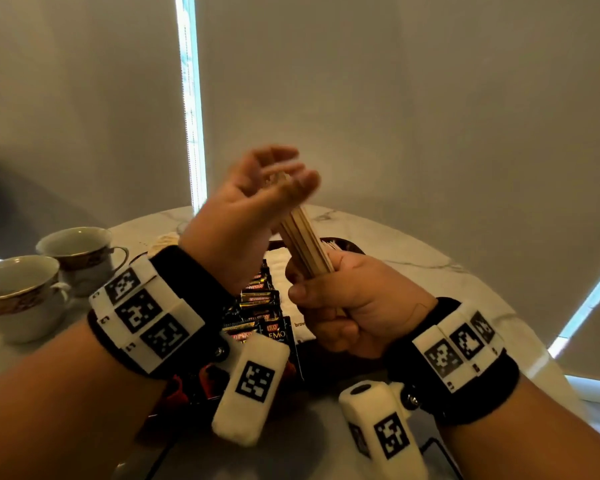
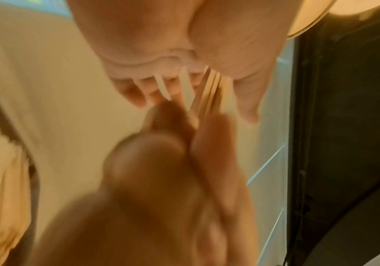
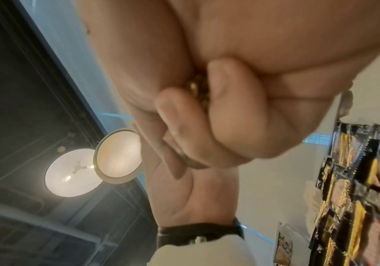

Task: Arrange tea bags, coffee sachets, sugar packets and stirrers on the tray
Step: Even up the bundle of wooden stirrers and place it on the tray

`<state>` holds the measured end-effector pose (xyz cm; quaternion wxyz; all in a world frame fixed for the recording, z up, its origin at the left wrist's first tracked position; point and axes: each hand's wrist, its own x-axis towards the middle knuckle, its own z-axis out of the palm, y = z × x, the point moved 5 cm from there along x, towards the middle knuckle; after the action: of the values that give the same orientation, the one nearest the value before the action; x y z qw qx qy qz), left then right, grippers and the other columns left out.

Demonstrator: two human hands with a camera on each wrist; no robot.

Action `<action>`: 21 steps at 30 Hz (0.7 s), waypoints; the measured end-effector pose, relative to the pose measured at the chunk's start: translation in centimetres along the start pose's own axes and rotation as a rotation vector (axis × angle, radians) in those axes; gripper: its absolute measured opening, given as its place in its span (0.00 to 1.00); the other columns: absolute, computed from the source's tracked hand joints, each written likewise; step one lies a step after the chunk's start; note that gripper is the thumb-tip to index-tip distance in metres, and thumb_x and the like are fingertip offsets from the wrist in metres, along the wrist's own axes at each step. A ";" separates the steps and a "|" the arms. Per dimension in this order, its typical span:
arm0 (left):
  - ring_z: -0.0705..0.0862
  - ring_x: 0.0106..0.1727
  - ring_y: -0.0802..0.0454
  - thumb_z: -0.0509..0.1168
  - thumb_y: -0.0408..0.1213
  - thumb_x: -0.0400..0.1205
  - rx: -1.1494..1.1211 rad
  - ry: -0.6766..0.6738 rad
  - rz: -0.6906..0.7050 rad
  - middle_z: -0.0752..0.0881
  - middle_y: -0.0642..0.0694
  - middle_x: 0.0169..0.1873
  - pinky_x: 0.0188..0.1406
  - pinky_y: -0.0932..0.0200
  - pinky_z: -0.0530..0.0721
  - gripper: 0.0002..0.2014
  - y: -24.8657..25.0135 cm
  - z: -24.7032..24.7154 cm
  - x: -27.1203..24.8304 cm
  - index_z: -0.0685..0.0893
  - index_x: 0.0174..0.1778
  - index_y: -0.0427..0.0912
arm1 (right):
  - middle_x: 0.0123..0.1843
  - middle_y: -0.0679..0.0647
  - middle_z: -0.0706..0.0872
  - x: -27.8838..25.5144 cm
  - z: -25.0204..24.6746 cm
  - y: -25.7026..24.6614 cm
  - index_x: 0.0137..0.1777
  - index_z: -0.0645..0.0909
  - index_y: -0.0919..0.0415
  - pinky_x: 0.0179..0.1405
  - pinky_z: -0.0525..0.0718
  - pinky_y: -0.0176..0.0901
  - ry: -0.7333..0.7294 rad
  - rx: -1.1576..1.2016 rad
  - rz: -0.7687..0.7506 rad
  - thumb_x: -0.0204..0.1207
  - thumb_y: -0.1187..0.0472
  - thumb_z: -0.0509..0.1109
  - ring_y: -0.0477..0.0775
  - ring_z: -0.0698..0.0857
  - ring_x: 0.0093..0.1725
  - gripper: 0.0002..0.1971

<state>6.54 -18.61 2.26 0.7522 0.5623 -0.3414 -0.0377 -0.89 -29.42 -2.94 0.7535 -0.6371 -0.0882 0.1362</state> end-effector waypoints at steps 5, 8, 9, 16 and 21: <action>0.90 0.54 0.40 0.56 0.49 0.85 0.081 -0.092 0.069 0.92 0.40 0.48 0.50 0.49 0.87 0.16 0.7 0.5 -0.3 0.86 0.50 0.43 | 0.22 0.50 0.71 -0.1 1.1 0.8 0.35 0.76 0.55 0.16 0.61 0.34 -0.106 0.008 0.074 0.77 0.69 0.68 0.44 0.71 0.16 0.12; 0.91 0.39 0.36 0.55 0.42 0.89 0.132 -0.095 0.116 0.88 0.38 0.30 0.35 0.55 0.87 0.18 0.6 1.0 -0.6 0.79 0.36 0.39 | 0.21 0.49 0.72 -0.2 1.5 0.8 0.34 0.77 0.53 0.17 0.61 0.35 -0.121 -0.001 0.078 0.77 0.69 0.68 0.45 0.72 0.16 0.13; 0.91 0.36 0.37 0.55 0.42 0.90 0.138 -0.098 0.118 0.87 0.37 0.28 0.33 0.55 0.87 0.19 0.7 1.0 -0.6 0.78 0.34 0.39 | 0.22 0.49 0.73 -0.4 1.5 0.7 0.35 0.78 0.53 0.17 0.63 0.35 -0.124 0.006 0.073 0.77 0.69 0.68 0.45 0.72 0.16 0.12; 0.87 0.26 0.37 0.57 0.40 0.88 0.089 -0.033 0.090 0.84 0.37 0.23 0.27 0.49 0.86 0.21 0.5 0.1 -0.1 0.78 0.27 0.44 | 0.25 0.53 0.75 0.2 2.1 0.4 0.44 0.77 0.59 0.17 0.74 0.35 -0.131 0.060 -0.032 0.72 0.62 0.79 0.47 0.76 0.18 0.11; 0.89 0.34 0.31 0.58 0.45 0.84 0.053 -0.033 0.001 0.85 0.39 0.24 0.40 0.27 0.86 0.19 0.3 -0.3 0.1 0.79 0.27 0.45 | 0.38 0.56 0.80 0.2 2.0 0.0 0.51 0.74 0.61 0.14 0.71 0.31 -0.056 0.157 -0.103 0.71 0.54 0.78 0.43 0.73 0.19 0.18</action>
<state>6.64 -18.31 2.53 0.7314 0.5811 -0.3549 -0.0376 -1.31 -27.48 -2.61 0.8045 -0.5665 -0.1309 0.1214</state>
